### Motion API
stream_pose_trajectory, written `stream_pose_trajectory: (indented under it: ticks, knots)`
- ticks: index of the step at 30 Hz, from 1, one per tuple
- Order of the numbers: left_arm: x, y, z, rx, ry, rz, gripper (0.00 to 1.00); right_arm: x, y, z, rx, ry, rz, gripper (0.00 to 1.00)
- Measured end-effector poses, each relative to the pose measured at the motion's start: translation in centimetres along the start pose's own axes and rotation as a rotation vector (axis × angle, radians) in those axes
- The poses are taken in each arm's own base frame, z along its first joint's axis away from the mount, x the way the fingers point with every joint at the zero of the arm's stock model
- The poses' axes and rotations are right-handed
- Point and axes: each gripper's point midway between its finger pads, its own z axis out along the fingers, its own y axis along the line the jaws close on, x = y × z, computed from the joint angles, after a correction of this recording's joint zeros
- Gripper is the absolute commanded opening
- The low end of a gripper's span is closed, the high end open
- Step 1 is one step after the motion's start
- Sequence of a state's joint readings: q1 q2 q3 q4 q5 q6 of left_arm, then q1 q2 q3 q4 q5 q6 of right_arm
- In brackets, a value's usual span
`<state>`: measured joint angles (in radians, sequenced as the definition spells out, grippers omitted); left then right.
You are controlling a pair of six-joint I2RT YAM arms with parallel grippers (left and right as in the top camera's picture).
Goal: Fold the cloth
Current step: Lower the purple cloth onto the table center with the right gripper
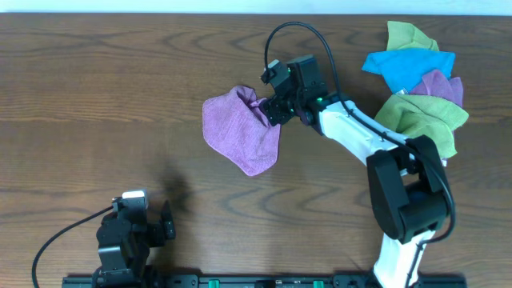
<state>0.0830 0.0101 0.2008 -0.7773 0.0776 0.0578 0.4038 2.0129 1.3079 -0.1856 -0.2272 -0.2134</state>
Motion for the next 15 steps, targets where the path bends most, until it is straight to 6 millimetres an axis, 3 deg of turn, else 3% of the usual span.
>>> stream_pose_trajectory:
  ticks: [11,15]
  knots:
    - [0.0,0.0,0.0,0.0,0.0,0.0,0.95,1.1,0.6,1.9,-0.048,0.01,-0.002,0.74]
    - [0.0,0.0,0.0,0.0,0.0,0.0,0.95,0.6,0.9,1.9,-0.069,-0.012,-0.013,0.55]
